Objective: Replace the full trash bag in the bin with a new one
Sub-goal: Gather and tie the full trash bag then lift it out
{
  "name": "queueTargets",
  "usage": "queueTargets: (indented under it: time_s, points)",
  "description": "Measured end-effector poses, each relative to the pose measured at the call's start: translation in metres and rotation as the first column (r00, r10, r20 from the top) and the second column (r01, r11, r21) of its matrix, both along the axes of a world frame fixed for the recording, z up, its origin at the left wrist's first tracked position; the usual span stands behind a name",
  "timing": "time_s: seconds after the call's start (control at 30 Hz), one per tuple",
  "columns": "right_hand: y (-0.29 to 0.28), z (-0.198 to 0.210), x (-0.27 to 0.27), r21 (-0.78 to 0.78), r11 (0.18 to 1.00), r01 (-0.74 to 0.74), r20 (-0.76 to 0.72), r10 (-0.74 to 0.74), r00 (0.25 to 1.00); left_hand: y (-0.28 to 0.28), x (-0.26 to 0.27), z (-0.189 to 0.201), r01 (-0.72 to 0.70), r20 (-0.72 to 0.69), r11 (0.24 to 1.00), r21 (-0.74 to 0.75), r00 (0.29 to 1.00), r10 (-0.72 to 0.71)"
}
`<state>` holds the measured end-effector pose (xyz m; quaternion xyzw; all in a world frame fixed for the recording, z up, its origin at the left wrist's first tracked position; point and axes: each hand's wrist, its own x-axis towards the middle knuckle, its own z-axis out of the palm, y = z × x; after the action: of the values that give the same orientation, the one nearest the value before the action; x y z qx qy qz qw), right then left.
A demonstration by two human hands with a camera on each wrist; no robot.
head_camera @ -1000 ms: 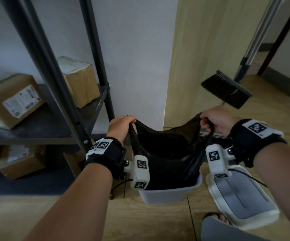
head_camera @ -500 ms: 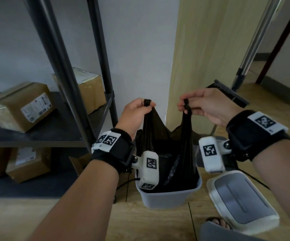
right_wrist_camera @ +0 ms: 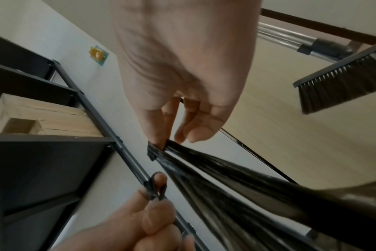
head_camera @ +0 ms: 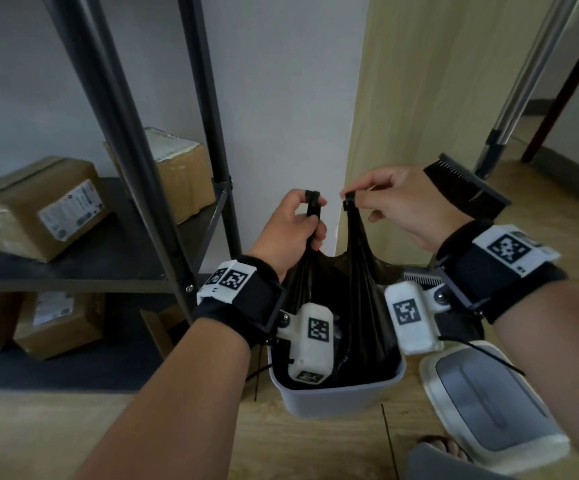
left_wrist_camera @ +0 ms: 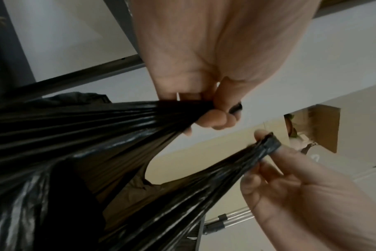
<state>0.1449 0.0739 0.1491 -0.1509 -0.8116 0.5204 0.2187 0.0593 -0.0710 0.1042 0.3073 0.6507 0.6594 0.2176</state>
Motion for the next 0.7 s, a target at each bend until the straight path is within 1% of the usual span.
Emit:
queueTargets:
  time_s: [0.07, 0.13, 0.23, 0.3, 0.4, 0.53, 0.63, 0.7]
  points:
    - [-0.002, -0.004, -0.002, -0.027, 0.999, -0.032, 0.052, 0.033, 0.998, 0.003, 0.000, -0.008, -0.050, 0.016, 0.997, -0.050, 0.999, 0.051]
    - [-0.003, -0.012, -0.005, -0.072, 0.995, -0.075, 0.121, 0.084, 0.989, 0.004, -0.002, -0.017, -0.070, 0.036, 0.993, -0.097, 0.997, 0.074]
    - [-0.005, -0.026, -0.008, -0.156, 0.980, -0.123, 0.214, 0.155, 0.965, 0.004, 0.000, -0.026, -0.041, 0.052, 0.988, -0.147, 0.997, 0.049]
    - [-0.006, -0.032, -0.009, -0.227, 0.964, -0.141, 0.246, 0.197, 0.949, 0.005, 0.001, -0.029, -0.005, 0.030, 0.987, -0.162, 0.999, 0.010]
    - [-0.006, -0.035, -0.010, -0.300, 0.941, -0.156, 0.235, 0.231, 0.944, 0.007, 0.002, -0.033, 0.019, 0.023, 0.986, -0.167, 1.000, -0.015]
    - [-0.005, -0.038, -0.015, -0.372, 0.919, -0.127, 0.172, 0.203, 0.964, 0.008, 0.002, -0.036, 0.027, 0.069, 0.986, -0.165, 0.997, -0.016]
    - [-0.006, -0.040, -0.016, -0.356, 0.932, -0.072, 0.174, 0.141, 0.975, 0.006, 0.000, -0.036, 0.072, 0.150, 0.989, -0.127, 0.987, -0.053]
    - [-0.004, -0.040, -0.016, -0.390, 0.920, -0.032, 0.149, 0.097, 0.984, 0.002, -0.001, -0.040, 0.126, 0.143, 0.985, -0.117, 0.984, -0.109]
